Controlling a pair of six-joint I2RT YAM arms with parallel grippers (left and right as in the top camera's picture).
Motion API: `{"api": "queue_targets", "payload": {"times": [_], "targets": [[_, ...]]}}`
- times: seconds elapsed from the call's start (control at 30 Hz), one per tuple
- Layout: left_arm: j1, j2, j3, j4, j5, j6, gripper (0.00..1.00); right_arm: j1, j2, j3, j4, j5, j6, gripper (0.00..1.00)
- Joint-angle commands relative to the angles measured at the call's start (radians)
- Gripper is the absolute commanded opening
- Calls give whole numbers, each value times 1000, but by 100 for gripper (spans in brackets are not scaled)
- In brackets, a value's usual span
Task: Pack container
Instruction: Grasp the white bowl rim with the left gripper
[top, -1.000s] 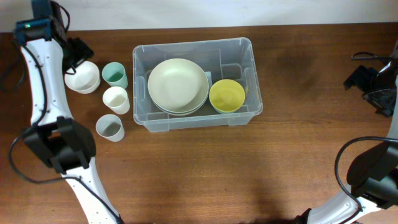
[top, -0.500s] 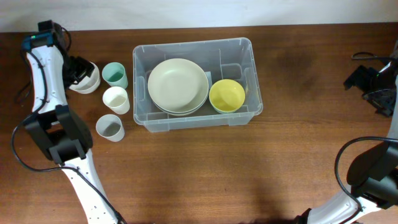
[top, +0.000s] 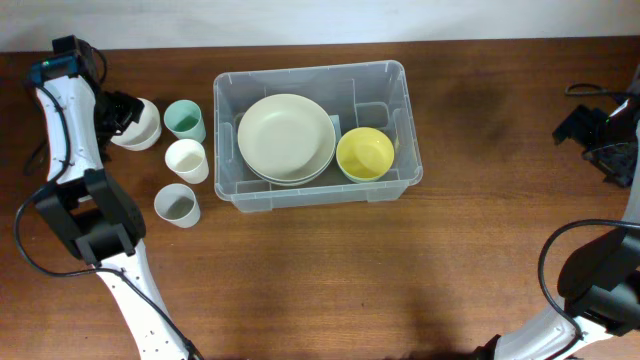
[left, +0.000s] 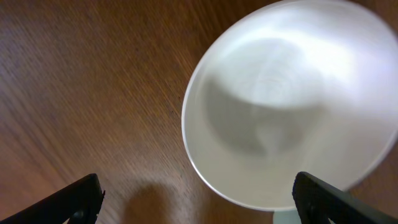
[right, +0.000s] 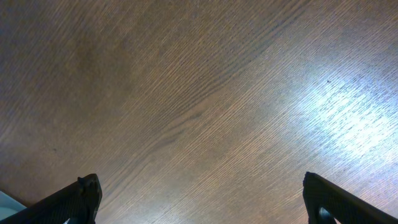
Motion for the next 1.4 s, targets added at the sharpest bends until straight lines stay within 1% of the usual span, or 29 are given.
{"api": "queue_targets", "payload": {"times": [0.0, 0.17, 0.47, 0.53, 0.6, 0.67, 0.73, 0.77, 0.8, 0.83, 0.9, 0.97, 1.03, 1.13, 1.17, 1.2, 1.27, 1.37], "targets": [[3, 59, 1, 0, 20, -25, 99, -3, -13, -4, 0, 2, -6, 99], [4, 97, 1, 2, 27, -25, 100, -3, -13, -4, 0, 2, -6, 98], [5, 106, 1, 14, 26, -25, 99, -3, -13, -4, 0, 2, -6, 99], [5, 106, 1, 15, 26, -25, 98, -3, -13, -4, 0, 2, -6, 99], [6, 106, 1, 15, 26, -25, 90, -3, -13, -4, 0, 2, -6, 99], [8, 106, 1, 15, 27, -25, 79, -3, -13, -4, 0, 2, -6, 99], [12, 106, 1, 15, 27, -25, 70, -3, -13, -4, 0, 2, -6, 99], [14, 105, 1, 15, 27, -25, 67, -3, -13, -4, 0, 2, -6, 99], [16, 106, 1, 15, 27, -25, 61, -3, -13, -4, 0, 2, -6, 99], [19, 106, 1, 15, 27, -25, 52, -3, -13, -4, 0, 2, -6, 99], [24, 105, 1, 15, 27, -25, 36, -3, -13, -4, 0, 2, -6, 99], [28, 105, 1, 14, 27, -25, 30, -3, -13, -4, 0, 2, -6, 99], [35, 105, 1, 14, 27, -25, 27, -3, -13, -4, 0, 2, -6, 99], [44, 105, 1, 16, 27, -25, 18, -3, -13, -4, 0, 2, -6, 99], [49, 106, 1, 16, 27, -25, 13, -3, -13, -4, 0, 2, -6, 99], [54, 106, 1, 16, 26, -25, 11, -3, -13, -4, 0, 2, -6, 99], [66, 105, 1, 19, 27, -25, 10, -3, -13, -4, 0, 2, -6, 99], [85, 105, 1, 19, 27, -25, 2, -3, -13, -4, 0, 2, -6, 99]]}}
